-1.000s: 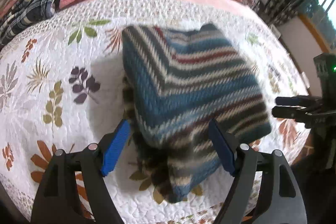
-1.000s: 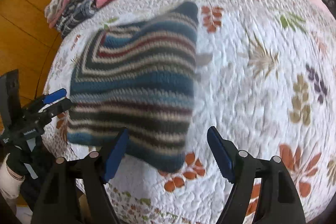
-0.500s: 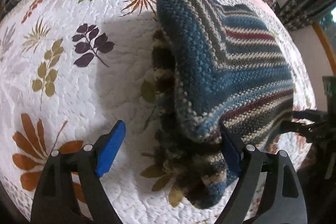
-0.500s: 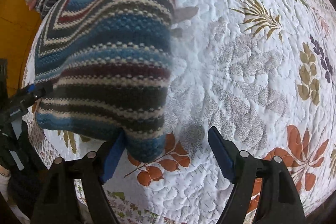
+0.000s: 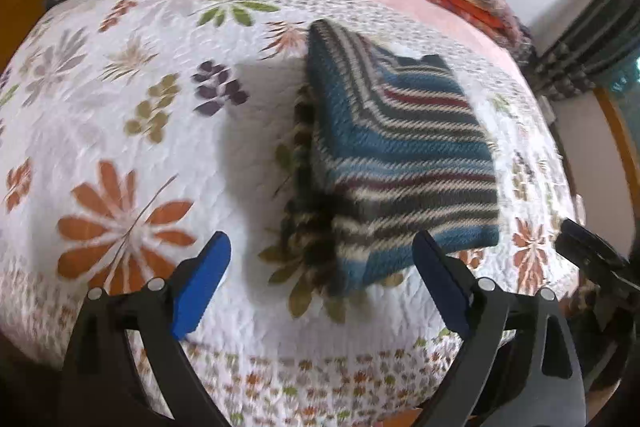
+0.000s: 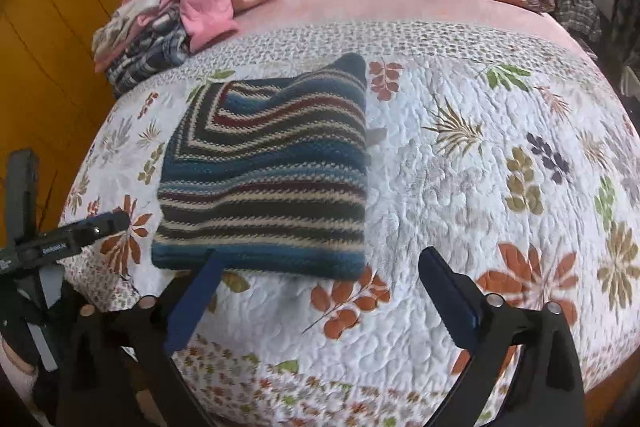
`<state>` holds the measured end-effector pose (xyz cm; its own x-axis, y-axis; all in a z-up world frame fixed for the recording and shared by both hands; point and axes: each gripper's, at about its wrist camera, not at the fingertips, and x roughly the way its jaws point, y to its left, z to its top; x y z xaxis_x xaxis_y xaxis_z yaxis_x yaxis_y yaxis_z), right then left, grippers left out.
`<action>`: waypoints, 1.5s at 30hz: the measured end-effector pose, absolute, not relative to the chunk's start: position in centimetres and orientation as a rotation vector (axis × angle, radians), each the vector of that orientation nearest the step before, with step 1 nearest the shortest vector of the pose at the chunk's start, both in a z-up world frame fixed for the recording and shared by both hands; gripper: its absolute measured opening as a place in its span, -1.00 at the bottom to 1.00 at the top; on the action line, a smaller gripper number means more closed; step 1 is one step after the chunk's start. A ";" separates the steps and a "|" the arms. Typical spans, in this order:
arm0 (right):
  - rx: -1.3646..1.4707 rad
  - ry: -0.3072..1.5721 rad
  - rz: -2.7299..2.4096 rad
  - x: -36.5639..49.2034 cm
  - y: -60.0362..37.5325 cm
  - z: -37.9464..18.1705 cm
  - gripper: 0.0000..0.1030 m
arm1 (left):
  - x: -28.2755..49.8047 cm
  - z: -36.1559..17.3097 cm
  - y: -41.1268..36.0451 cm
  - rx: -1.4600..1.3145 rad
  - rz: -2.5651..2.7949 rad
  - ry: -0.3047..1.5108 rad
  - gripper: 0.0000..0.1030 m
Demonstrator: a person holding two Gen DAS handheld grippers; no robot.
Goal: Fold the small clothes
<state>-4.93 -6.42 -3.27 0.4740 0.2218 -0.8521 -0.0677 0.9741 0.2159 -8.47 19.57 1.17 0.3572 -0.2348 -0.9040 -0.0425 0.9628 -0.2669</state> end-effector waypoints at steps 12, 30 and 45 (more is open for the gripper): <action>0.114 1.121 0.069 -7.6 -5.3 -4.3 0.92 | -12.9 2.1 18.7 -0.164 0.001 1.213 0.84; 0.041 1.113 0.063 -10.0 -2.6 -4.3 0.92 | -16.1 3.6 17.3 -0.040 0.084 1.128 0.85; -0.059 1.104 0.047 -10.4 -1.1 -4.2 0.92 | -16.7 3.5 15.8 0.024 0.109 1.092 0.85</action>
<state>-10.39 -1.12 -4.19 0.4491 0.0086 -0.8934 -0.0677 0.9974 -0.0245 -16.70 15.81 3.55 0.4556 0.1005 -0.8845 -0.0766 0.9944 0.0735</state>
